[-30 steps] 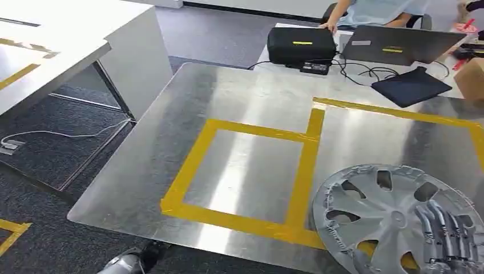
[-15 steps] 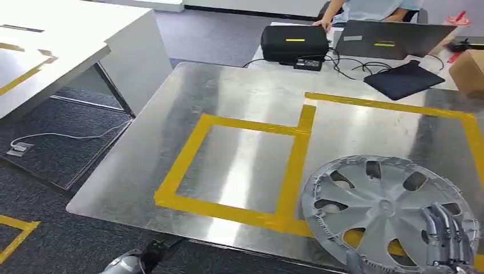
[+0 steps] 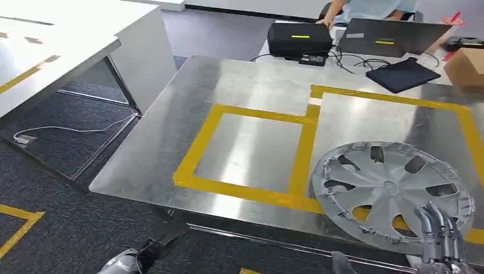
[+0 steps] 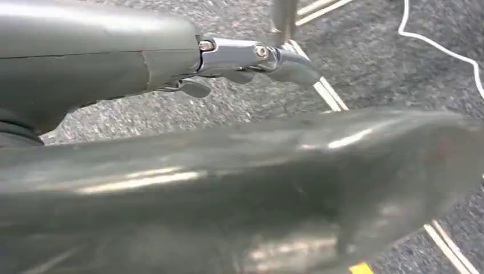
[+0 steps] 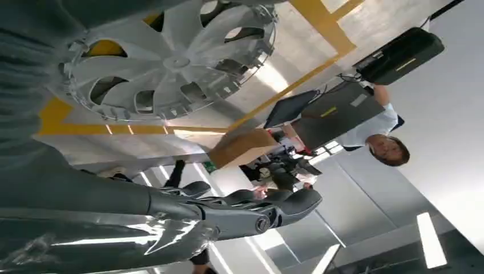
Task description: Take the parts from the cabinet and place them on the table.
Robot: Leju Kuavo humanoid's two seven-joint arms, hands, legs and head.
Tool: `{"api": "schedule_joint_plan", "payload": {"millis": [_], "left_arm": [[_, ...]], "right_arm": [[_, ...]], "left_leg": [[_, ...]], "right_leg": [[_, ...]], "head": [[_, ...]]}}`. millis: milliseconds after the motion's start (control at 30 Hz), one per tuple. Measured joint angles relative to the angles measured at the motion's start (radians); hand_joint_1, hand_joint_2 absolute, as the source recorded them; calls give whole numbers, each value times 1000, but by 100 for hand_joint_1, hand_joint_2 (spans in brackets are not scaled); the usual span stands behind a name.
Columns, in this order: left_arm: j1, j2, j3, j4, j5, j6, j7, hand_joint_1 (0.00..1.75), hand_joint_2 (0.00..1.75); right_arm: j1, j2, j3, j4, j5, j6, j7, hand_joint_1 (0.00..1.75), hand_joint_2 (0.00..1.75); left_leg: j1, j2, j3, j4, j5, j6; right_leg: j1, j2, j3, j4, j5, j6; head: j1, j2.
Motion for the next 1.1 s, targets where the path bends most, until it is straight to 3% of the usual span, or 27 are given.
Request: {"api": "schedule_joint_plan", "payload": {"millis": [67,100,133,167,200,267,333,400,467,500,533,600,633,667,700,767,833,867,967,1000,1033,1067,1100], "left_arm": [[0,0,3,0,5,3,-1,0,0],[1,0,6,0,8,4,-1,0,0],[3,0,9,0,9,6,-1,0,0],[4,2,10,0,11,8,-1,0,0],[5,2,11,0,13,8,-1,0,0],[6,1,13,0,16,8,-1,0,0],[6,1,14,-2,16,9,-2,0,0],[5,2,16,-2,17,10,-3,0,0],[8,2,16,-2,19,11,-3,0,0],[10,2,16,-2,22,12,-4,0,0],[12,2,17,-2,25,15,-4,0,0],[11,2,18,-2,29,20,-4,0,0],[12,2,20,-2,33,24,-3,0,0],[13,1,22,-2,38,26,-4,0,0],[15,1,24,-2,40,29,-4,0,0],[16,1,26,-2,46,36,-4,0,0],[15,1,34,-6,53,46,-4,0,0],[13,0,36,-8,58,51,-4,0,0],[25,-1,42,-8,65,63,-5,0,0],[30,-1,43,-8,71,66,-5,0,0],[33,-2,46,-8,73,71,-5,0,0],[34,-5,49,-8,78,75,-5,0,0],[35,-10,53,-8,83,87,-5,0,0]], "right_arm": [[-1,-2,0,0,0,-2,0,0,0],[2,-2,-1,0,0,-2,0,0,0],[5,-2,-2,0,-1,-2,0,0,0],[8,0,-2,0,-3,-2,0,0,0],[11,2,-3,0,-3,-2,0,0,0],[14,4,-3,0,-3,-2,0,0,0],[15,5,-3,0,-3,-2,0,0,0],[18,6,-4,0,-4,-2,0,0,0],[29,9,-11,0,-6,-2,0,0,0],[41,13,-16,0,-5,-2,0,0,0],[55,18,-20,0,-4,-3,0,0,0],[91,37,-40,0,-2,-8,-4,0,0],[117,53,-56,0,0,-13,-10,0,0],[144,70,-74,2,0,-28,-15,0,0],[164,85,-94,3,0,-43,-18,0,0],[205,131,-140,11,-6,-66,-36,0,0],[252,201,-209,21,-70,-105,-102,0,0],[270,238,-245,29,-128,-120,-184,0,0],[321,408,-385,61,-300,-123,-485,0,0],[333,470,-448,77,-355,-123,-560,0,0],[338,522,-503,97,-398,-126,-589,0,0],[341,552,-546,117,-428,-129,-589,0,0],[342,583,-590,144,-455,-129,-576,0,0]], "left_leg": [[-1,1,-25,0,21,8],[-2,2,-41,1,32,8],[-3,2,-56,1,44,8],[-4,3,-72,2,56,6],[-4,4,-86,3,67,4],[-3,4,-110,3,88,-2],[-7,2,-119,7,107,-14],[-4,3,-119,-1,131,-25],[-2,1,-123,-9,149,-41],[1,2,-132,7,104,-46],[0,1,-145,51,38,-50],[1,2,-182,207,-84,-57],[1,2,-194,280,-109,-59],[1,2,-191,320,-94,-60],[1,2,-168,314,-61,-59],[1,2,-72,202,-1,-54],[-2,1,85,6,-26,-46],[-2,0,103,-47,-51,-38],[-8,0,74,-47,-31,-13],[-4,5,60,-50,-17,-3],[-4,5,46,-50,-4,5],[-4,6,29,-50,8,7],[-5,6,13,-50,21,7]], "right_leg": [[1,1,-33,133,-127,4],[1,1,-49,216,-174,5],[2,1,-54,272,-193,6],[2,1,-41,291,-181,4],[3,1,-6,269,-149,3],[4,1,117,127,-92,-2],[8,2,248,-56,-141,-7],[13,3,225,-60,-138,-15],[13,1,212,-60,-119,-33],[9,-5,200,-61,-106,-41],[9,-5,186,-61,-95,-50],[10,-7,159,-60,-69,-54],[11,-9,145,-59,-55,-55],[12,-10,125,-57,-39,-55],[12,-10,107,-55,-27,-53],[12,-9,77,-51,-7,-46],[18,-10,61,-43,8,-37],[19,-13,54,-40,20,-31],[14,-15,40,-47,56,-18],[10,-9,30,-39,36,-14],[11,-8,11,-4,-28,-9],[9,-9,-4,64,-101,-4],[9,-8,-16,138,-157,-2]], "head": [[7,0],[7,0],[7,0],[7,0],[6,0],[7,0],[7,0],[7,0],[3,0],[3,0],[0,0],[-3,0],[-3,0],[-3,0],[-3,0],[-3,0],[-5,0],[-3,0],[-3,0],[-5,0],[-1,0],[2,0],[6,0]]}}
